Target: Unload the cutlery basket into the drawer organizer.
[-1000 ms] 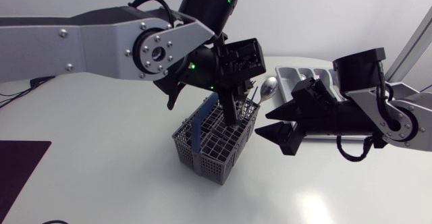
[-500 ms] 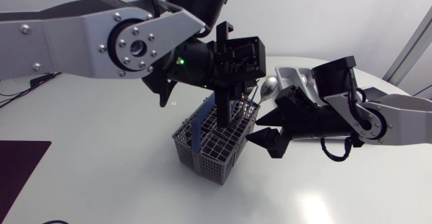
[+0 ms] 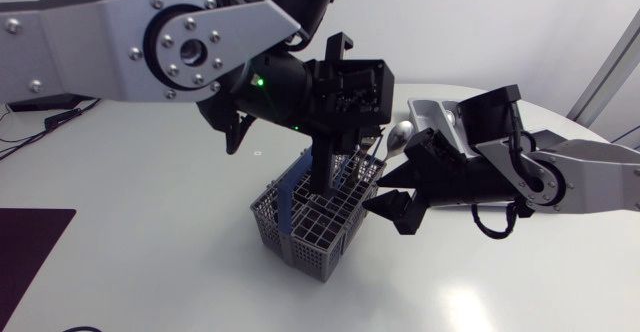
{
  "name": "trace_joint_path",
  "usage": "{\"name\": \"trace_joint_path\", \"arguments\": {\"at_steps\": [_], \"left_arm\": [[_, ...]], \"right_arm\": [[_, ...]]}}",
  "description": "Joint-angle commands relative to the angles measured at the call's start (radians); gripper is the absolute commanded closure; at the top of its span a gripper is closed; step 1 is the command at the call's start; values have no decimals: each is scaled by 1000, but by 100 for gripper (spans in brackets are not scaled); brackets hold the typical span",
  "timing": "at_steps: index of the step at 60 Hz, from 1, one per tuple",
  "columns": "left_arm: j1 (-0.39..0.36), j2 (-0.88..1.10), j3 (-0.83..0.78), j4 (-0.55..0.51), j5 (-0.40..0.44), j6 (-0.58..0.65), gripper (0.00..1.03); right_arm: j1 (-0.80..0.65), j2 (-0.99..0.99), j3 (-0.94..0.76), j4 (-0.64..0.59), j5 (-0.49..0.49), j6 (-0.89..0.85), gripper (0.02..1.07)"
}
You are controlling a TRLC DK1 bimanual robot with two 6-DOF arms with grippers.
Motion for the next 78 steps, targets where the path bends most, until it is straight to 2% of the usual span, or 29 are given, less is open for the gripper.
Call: {"name": "trace_joint_path", "arguments": {"at_steps": [1, 30, 48, 57, 67, 74, 78], "left_arm": [[-4, -20, 43, -30, 10, 45, 99], [-21, -54, 72, -56, -4, 49, 99], [-29, -66, 100, -54, -43, -26, 99], [-35, -74, 145, -53, -56, -144, 99], [-16, -83, 189, -45, -65, -388, 98], [-4, -67, 218, -51, -82, -572, 98], [-4, -57, 227, -68, -82, -638, 98]], "right_arm": [[14, 12, 17, 16, -1, -1, 31], [42, -22, 4, 16, 7, 11, 31], [53, -77, -22, 16, 30, 26, 31], [46, -162, -58, 15, 30, 31, 31], [16, -337, -119, 3, 37, 36, 31], [5, -447, -147, -11, 94, 42, 31], [7, -498, -161, -7, 135, 56, 31]]}}
